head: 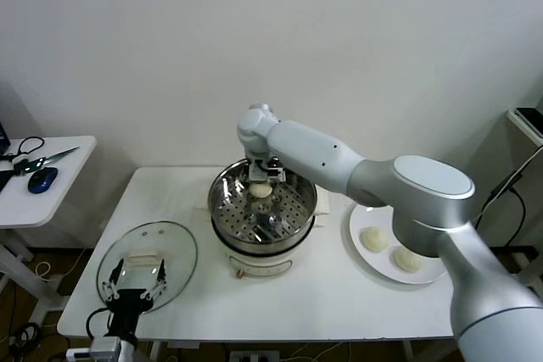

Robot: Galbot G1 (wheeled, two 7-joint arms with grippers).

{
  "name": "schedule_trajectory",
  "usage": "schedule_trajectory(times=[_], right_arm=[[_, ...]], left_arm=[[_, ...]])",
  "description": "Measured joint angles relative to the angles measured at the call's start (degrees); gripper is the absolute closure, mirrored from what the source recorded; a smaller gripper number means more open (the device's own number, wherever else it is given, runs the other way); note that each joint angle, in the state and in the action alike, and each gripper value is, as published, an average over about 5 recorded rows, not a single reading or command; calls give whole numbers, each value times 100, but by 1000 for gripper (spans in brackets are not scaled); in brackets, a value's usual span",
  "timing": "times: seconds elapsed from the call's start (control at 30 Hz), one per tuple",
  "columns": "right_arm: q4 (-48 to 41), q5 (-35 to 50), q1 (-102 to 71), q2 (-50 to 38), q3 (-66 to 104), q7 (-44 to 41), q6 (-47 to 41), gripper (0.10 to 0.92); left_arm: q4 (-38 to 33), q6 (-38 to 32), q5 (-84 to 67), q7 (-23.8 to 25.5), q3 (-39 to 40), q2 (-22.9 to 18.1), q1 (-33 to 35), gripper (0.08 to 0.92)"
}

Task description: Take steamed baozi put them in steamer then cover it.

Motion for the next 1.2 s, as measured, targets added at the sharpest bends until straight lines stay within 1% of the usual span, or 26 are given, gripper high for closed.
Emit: schedule_trajectory(times=[0.07,0.33,0.43,0.53,0.63,0.73,0.93,1.07,1.2], right_arm=[[33,8,12,-29,20,-17,-2,206],[438,196,219,-352,145,-141,-52,202],[706,415,356,-585,146,-174,-157,203],[1032,823,570,-927,24,-119,-409,203],[1414,1468,889,-1393,-295,44,-899,203],[1807,2282,1205,-1932,-680,171,-1582,203],[2423,3738,1527,-3062,-1236,135,-2952,203],[2634,4326,1524,-3757,-1476,72,-3569,203],[2729,4630,1349,-4303,-1587,31,-3966,203]], left_arm=[[-7,-2,2,-3,-1,-6,11,177],[-60,-5,36,-17,13,-16,63,177],[-95,-5,59,-17,29,-22,92,177],[-138,-10,67,-20,31,-22,127,177],[-179,-22,68,-27,30,-22,166,177],[-219,-38,67,-31,41,-26,206,177],[-284,-61,43,-30,40,-36,234,177],[-323,-56,22,-18,32,-62,252,177],[-341,-54,23,-13,45,-86,273,177]])
